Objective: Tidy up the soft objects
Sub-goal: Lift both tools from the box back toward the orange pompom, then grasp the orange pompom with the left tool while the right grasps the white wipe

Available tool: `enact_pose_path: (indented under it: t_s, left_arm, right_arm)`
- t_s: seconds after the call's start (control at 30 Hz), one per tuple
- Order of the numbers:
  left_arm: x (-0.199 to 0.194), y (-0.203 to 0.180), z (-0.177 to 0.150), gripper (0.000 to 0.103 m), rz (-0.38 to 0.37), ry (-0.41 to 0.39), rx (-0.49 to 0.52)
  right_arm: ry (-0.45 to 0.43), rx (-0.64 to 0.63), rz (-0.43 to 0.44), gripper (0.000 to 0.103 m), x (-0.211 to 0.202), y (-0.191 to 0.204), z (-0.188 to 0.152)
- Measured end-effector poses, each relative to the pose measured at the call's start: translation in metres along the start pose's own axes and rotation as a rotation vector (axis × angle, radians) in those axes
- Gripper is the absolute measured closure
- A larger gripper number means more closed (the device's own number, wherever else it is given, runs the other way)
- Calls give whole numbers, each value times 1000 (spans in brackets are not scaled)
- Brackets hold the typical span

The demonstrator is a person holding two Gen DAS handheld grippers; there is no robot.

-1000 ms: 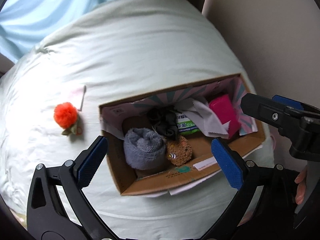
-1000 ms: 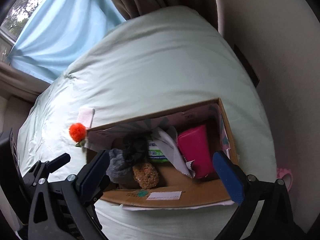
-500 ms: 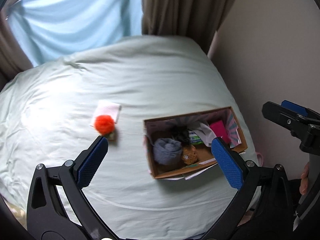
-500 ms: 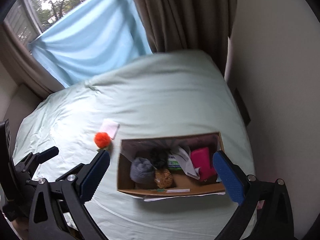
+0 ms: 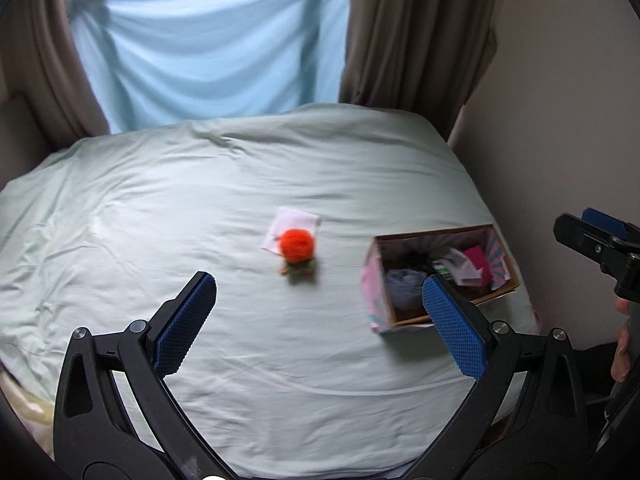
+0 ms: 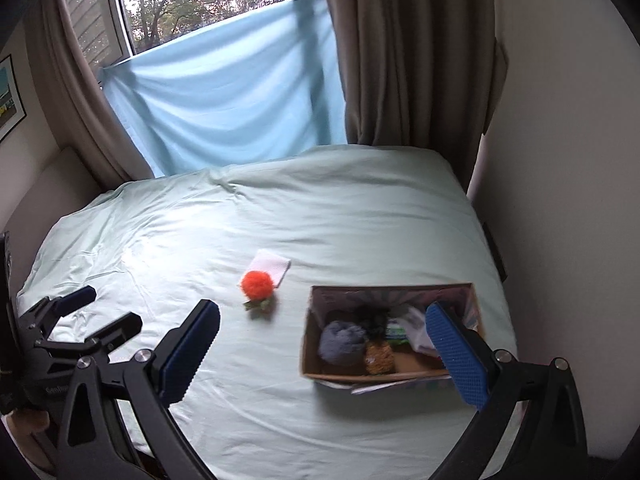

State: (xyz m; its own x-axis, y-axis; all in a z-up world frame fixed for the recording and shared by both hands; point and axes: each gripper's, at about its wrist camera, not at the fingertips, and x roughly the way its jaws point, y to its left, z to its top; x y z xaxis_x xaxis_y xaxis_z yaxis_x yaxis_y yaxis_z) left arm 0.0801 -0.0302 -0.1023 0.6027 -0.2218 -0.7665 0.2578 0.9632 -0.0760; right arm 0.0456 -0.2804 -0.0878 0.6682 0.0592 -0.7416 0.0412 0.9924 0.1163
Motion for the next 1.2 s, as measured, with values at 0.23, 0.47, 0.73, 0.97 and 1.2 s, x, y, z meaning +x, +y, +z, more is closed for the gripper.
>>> enact_pose_path:
  t_s: [0.23,0.47,0.73,0.97,1.2]
  left_arm:
    - [-11,56,-7,0,-15,-3,0]
    - [-1,97,5,0,-65,0,15]
    - [37,131,41,0,-130,15,33]
    - [100,129,53,0,-144,77,38]
    - [196,108,49,1,-148,191,47]
  right_arm:
    - [6,35,-13,0,2,39,-15]
    - [0,63,-27,0,18,73,-1]
    - [6,67,-35,0,53,100,38]
    - [64,38,-11,0,118,103,71]
    - [196,-43,70,0,221,86,92]
